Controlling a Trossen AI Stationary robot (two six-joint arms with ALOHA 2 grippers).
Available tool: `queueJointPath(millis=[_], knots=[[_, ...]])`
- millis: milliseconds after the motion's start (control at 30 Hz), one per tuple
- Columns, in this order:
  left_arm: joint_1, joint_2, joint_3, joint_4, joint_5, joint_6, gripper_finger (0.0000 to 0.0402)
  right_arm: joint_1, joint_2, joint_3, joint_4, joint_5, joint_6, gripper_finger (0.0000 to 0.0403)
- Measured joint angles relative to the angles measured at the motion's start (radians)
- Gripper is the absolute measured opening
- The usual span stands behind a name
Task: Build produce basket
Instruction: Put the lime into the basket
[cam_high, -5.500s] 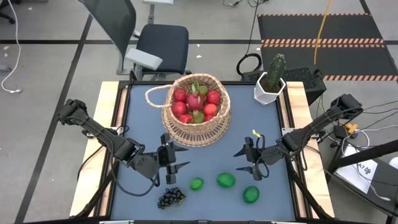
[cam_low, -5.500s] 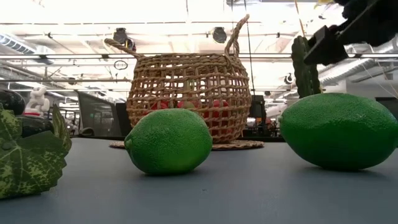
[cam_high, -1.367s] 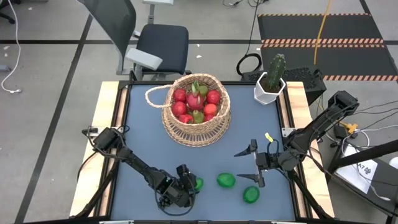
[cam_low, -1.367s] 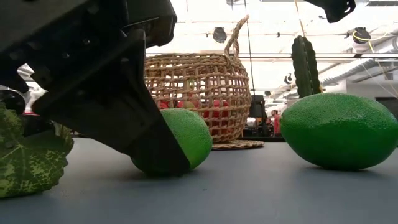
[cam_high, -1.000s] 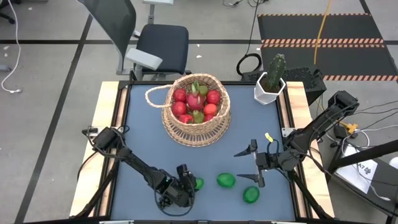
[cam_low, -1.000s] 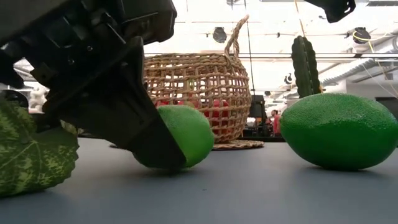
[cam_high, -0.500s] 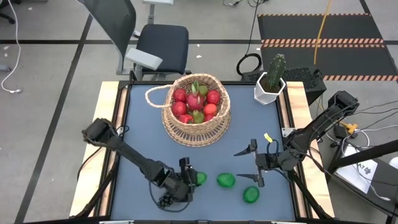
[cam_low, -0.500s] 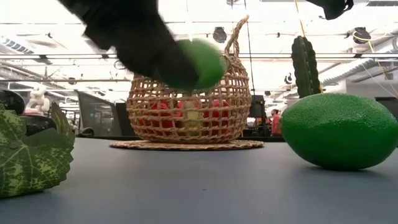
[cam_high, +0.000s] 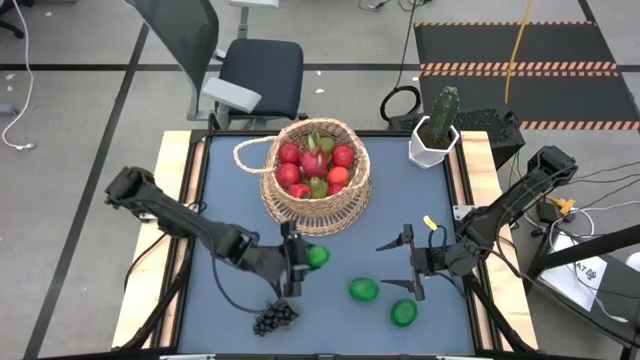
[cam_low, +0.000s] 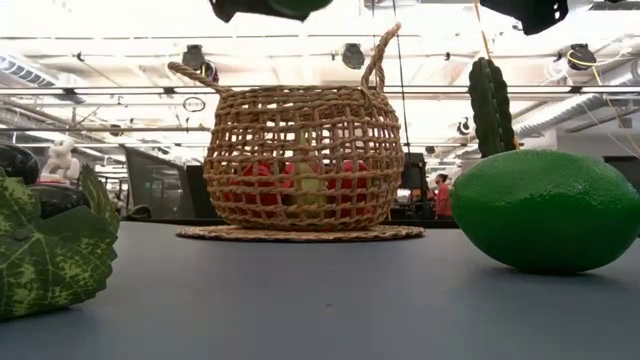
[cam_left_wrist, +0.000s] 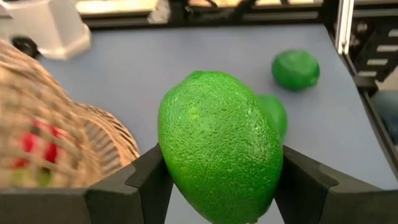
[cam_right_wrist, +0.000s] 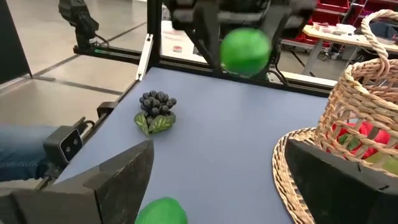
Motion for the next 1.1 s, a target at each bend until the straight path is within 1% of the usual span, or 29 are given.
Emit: queueJointPath(millis=[300, 467, 767, 933, 1100], knots=[[0.095, -0.110, 0.001, -0.032, 0.000, 0.130, 0.0229, 0.000, 0.000, 0.000, 0.001, 0.000, 0.000, 0.0359], [0.176, -0.147, 0.001, -0.043, -0.001, 0.195, 0.0229, 0.000, 0.000, 0.000, 0.001, 0.000, 0.000, 0.0359], [0.322, -0.165, 0.001, -0.041, 0.000, 0.266, 0.0230, 0.000, 0.000, 0.000, 0.002, 0.000, 0.008, 0.0359], [0.393, -0.164, 0.001, -0.043, 0.002, 0.268, 0.0230, 0.000, 0.000, 0.000, 0.001, 0.000, 0.008, 0.0359], [0.475, -0.163, 0.001, -0.056, 0.031, 0.272, 0.0230, 0.000, 0.000, 0.000, 0.001, 0.000, 0.008, 0.0359]])
